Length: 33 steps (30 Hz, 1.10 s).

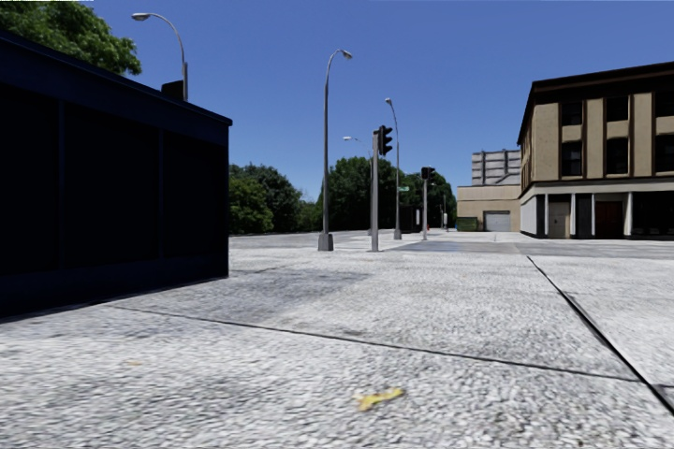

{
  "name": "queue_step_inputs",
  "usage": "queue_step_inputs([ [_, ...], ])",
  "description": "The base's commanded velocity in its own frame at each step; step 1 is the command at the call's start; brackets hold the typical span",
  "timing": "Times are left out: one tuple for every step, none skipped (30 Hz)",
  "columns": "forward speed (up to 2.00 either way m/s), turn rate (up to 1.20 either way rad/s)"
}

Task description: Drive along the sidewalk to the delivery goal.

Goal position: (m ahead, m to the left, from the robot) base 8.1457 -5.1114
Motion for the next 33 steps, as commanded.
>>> queue_step_inputs([
  [2.0, 0.0],
  [2.0, 0.0],
  [2.0, 0.0],
  [2.0, 0.0],
  [2.0, 0.0],
  [2.0, 0.0],
  [2.0, 0.0],
  [2.0, 0.0],
  [2.0, 0.0],
  [2.0, 0.0],
  [2.0, 0.0],
  [2.0, 0.0],
  [2.0, 0.0],
  [2.0, 0.0],
  [2.0, 0.0],
  [2.0, 0.0],
  [2.0, 0.0],
  [2.0, 0.0],
  [2.0, 0.0],
  [2.0, 0.0],
  [2.0, 0.0],
  [2.0, 0.0],
  [2.0, 0.0],
  [2.0, 0.0],
  [2.0, 0.0],
  [2.0, 0.0],
  [2.0, 0.0],
  [2.0, 0.0],
  [2.0, 0.0],
  [2.0, 0.0],
  [2.0, 0.0],
  [2.0, 0.0],
  [2.0, 0.0],
])
